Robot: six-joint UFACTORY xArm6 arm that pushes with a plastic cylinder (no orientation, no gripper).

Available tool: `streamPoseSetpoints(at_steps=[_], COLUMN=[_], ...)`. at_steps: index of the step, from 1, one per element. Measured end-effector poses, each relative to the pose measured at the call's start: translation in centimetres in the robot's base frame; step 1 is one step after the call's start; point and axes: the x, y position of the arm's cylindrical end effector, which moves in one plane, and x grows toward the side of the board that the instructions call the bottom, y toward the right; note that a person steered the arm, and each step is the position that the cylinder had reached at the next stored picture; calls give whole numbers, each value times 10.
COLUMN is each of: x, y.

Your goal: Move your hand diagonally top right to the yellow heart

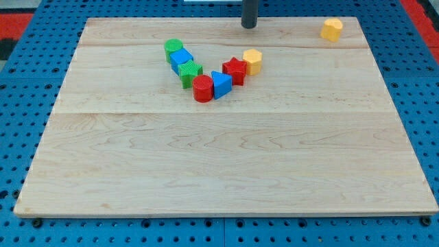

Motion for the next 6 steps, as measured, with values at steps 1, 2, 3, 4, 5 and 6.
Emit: streamPoseSetpoints(at_steps=[1,2,3,4,5,6], x=[-1,-2,-1,-3,-2,3], y=[12,62,115,166,198,201])
